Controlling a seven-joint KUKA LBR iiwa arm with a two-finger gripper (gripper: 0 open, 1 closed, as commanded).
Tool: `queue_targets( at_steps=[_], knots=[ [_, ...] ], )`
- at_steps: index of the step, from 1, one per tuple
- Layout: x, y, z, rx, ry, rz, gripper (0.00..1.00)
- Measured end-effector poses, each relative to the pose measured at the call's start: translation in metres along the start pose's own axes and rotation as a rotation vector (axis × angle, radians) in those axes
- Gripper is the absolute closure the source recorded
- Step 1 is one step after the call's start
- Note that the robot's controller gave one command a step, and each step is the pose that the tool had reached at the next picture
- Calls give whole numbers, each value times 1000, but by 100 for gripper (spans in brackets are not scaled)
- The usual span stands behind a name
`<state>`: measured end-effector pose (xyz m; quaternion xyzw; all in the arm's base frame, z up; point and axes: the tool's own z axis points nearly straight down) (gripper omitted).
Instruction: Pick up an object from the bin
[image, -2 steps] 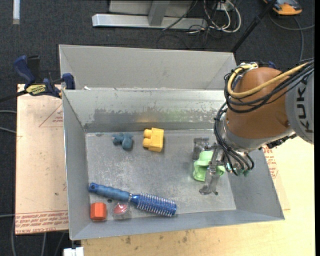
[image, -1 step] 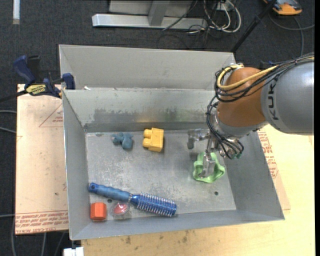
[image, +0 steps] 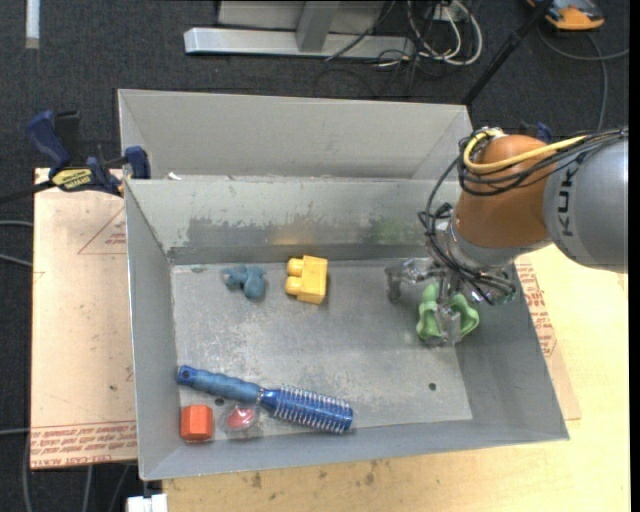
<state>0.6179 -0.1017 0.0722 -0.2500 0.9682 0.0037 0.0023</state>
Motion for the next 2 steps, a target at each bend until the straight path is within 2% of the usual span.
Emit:
queue_targets(
  at_steps=[1,2],
  knots=[
    [-3,-50,1,-9,-2,-138,0],
    [-4,-49,0,-6,-4,-144,100]
  ],
)
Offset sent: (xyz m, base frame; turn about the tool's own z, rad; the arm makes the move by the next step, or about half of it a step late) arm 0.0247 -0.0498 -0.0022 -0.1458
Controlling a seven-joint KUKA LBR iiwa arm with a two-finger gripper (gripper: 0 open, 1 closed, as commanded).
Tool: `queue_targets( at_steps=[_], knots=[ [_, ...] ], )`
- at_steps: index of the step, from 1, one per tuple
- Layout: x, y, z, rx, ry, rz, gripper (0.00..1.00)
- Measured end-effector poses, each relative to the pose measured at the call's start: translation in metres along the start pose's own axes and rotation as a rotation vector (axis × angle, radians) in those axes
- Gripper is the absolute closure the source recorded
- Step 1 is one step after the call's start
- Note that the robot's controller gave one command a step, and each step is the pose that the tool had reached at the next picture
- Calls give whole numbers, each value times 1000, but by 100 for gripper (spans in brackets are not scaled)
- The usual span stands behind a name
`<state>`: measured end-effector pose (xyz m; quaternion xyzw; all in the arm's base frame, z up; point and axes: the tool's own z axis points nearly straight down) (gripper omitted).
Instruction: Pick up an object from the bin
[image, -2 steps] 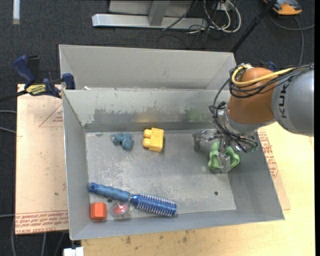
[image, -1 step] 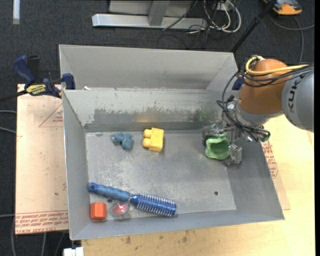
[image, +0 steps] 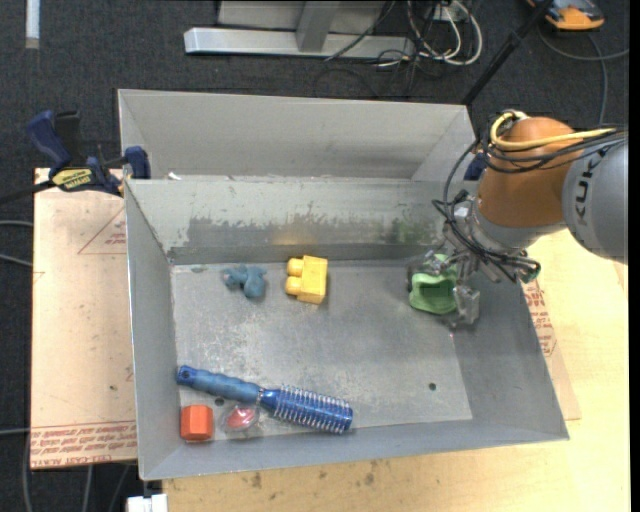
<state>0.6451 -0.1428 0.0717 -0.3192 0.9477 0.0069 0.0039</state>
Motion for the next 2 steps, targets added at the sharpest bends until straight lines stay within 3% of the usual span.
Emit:
queue_targets(
  at_steps=[1,2],
  knots=[
    [11,49,-120,16,4,-71,100],
    [3,50,-210,19,3,-107,100]
  ],
)
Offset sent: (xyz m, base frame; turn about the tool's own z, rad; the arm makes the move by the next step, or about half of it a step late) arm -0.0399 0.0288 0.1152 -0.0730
